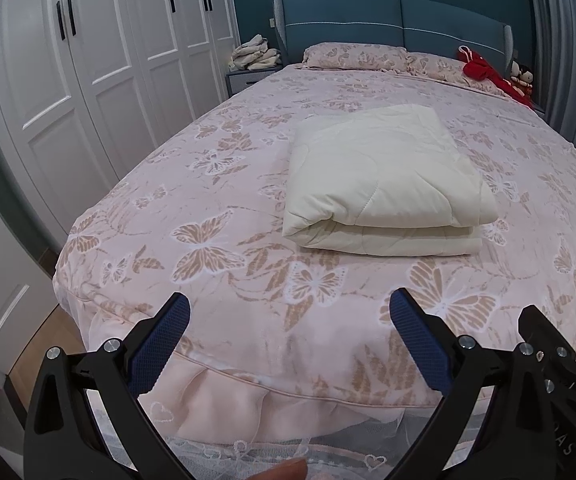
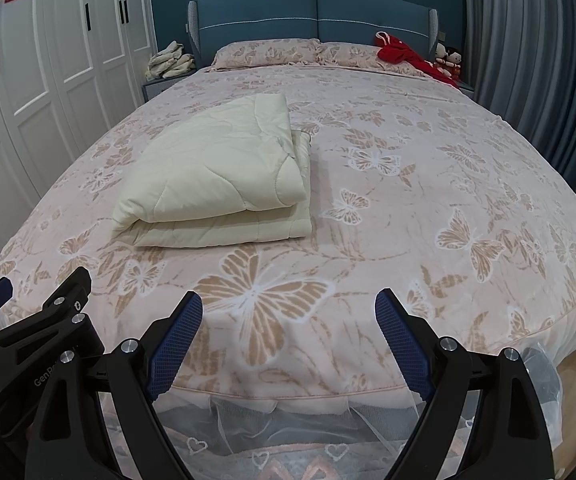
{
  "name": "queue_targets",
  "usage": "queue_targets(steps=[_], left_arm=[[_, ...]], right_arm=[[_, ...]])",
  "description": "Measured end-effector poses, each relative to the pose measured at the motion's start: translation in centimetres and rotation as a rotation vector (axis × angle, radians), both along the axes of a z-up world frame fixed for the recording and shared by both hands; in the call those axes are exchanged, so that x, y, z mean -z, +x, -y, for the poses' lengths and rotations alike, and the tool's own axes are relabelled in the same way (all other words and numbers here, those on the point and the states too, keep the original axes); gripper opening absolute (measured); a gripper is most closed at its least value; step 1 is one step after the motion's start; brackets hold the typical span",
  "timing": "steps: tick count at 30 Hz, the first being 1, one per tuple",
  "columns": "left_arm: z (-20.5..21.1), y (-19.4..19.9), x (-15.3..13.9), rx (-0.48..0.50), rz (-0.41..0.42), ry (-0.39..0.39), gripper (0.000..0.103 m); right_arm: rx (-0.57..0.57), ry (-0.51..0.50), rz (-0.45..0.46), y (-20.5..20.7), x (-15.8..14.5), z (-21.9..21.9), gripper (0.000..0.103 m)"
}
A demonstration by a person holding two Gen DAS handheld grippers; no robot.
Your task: Fold large clothes
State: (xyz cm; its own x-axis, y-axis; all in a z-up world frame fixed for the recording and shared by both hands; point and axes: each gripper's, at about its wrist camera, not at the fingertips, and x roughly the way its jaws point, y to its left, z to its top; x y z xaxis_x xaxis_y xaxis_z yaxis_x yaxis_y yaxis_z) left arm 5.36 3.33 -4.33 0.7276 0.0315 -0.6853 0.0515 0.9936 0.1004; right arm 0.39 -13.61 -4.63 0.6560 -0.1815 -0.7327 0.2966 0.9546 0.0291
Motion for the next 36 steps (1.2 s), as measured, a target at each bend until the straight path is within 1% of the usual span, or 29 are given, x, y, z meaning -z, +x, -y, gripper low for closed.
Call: queue_targets(steps=[26, 30, 36], left_arm=[[-0.53, -0.2, -0.32, -0.012, 0.012, 0.002, 0.097], [-0.38, -0.3, -0.34, -0.012, 0.019, 0.012, 0.097], [-0.24, -0.23, -0.28, -0.007, 0.02, 0.012, 0.095]], right_arm=[[0.0, -0.003, 0.0, -0.02, 0.08, -0.13, 0.086], [0.004, -0.002, 0.0, -0.04, 0.08, -0.17, 0.086], [0.001, -0.003, 0.0, -0.03, 0.12, -0.08, 0.086]])
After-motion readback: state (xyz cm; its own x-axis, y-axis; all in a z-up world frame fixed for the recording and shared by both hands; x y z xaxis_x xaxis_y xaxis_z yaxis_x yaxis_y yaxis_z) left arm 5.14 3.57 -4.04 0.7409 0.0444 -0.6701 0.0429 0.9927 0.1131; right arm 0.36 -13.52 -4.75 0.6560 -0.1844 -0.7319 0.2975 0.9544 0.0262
